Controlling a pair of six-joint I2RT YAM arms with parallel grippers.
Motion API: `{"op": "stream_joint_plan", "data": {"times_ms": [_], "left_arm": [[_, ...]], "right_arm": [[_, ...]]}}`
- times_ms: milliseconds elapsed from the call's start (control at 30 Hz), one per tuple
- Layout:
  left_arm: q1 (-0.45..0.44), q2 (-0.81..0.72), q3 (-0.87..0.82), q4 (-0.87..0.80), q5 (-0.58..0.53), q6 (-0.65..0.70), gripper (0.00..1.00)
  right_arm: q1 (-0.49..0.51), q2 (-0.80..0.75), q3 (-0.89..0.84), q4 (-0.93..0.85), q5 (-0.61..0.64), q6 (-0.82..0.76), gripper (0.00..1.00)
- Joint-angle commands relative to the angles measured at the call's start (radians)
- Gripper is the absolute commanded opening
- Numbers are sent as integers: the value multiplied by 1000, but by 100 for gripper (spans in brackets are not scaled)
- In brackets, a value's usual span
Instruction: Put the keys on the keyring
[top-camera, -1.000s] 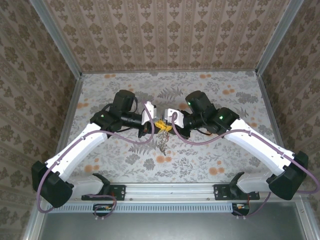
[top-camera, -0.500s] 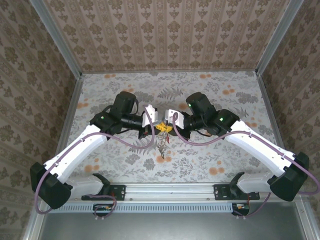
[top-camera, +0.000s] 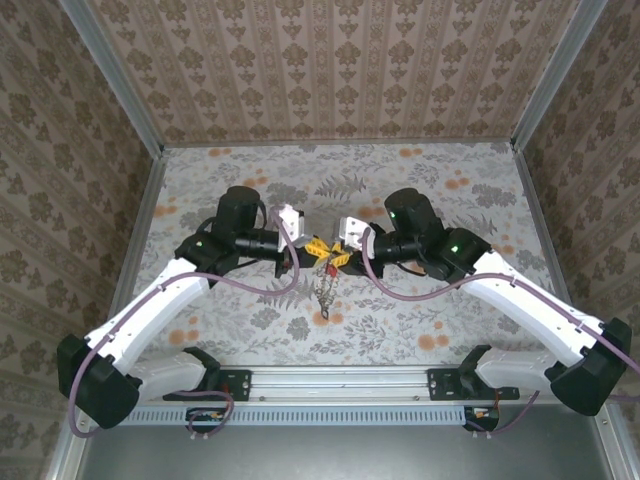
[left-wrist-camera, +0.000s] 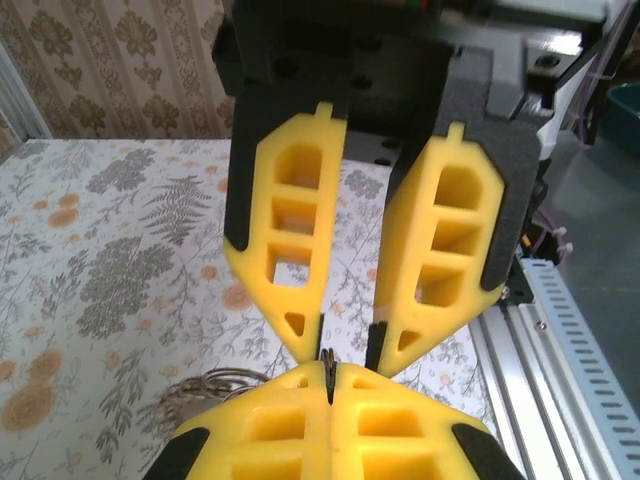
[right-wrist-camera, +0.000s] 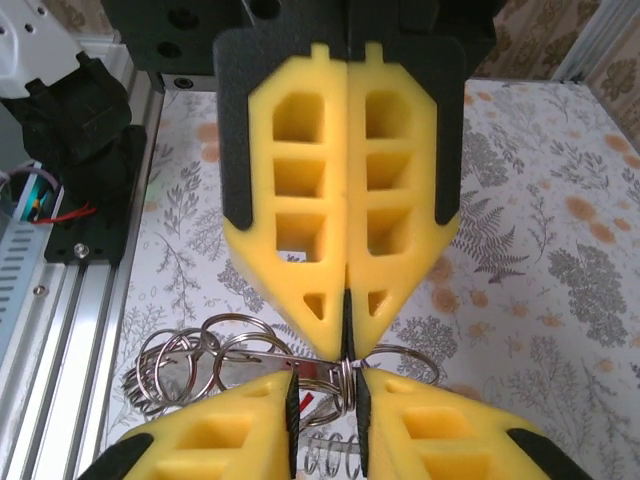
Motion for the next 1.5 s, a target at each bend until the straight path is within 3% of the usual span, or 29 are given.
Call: {"op": "stream_joint_plan", "data": {"times_ms": [0,233,300,367,433,567,600,667,800,1333,1467], "left_arm": [[10,-26,-16,145,92,-77,0],[9,-35,-58,251,121,-127,0],[8,-36,-63,257,123,-128,0],[8,-39,-69,259,126,-125,0],[10,-43,-73,254,139,-118,0],[26,-43,2,-30,123,62,0],[32,-40,19,-99,105,101,5],[36,-32,44,-206,45,159,26],[33,-17,62,-273,9,187,37],[-44,37,97,-162,-144,62,38],[-79,43,93,-150,-149,79,33]], "right_arm": [[-8,-15,-23,52,-39,41,26],[-19,-20,-36,65,-49,68,25],[-24,-21,-39,81,-60,80,17],[-30,-17,-38,85,-71,84,3],[-33,-15,-33,78,-71,78,0],[-33,-8,-2,7,-53,31,0],[-31,-6,8,-15,-45,21,0],[-29,0,28,-58,-31,-9,0],[-25,10,59,-91,-15,-36,0],[21,59,97,-137,27,-54,0],[21,60,94,-113,22,-40,0]]}}
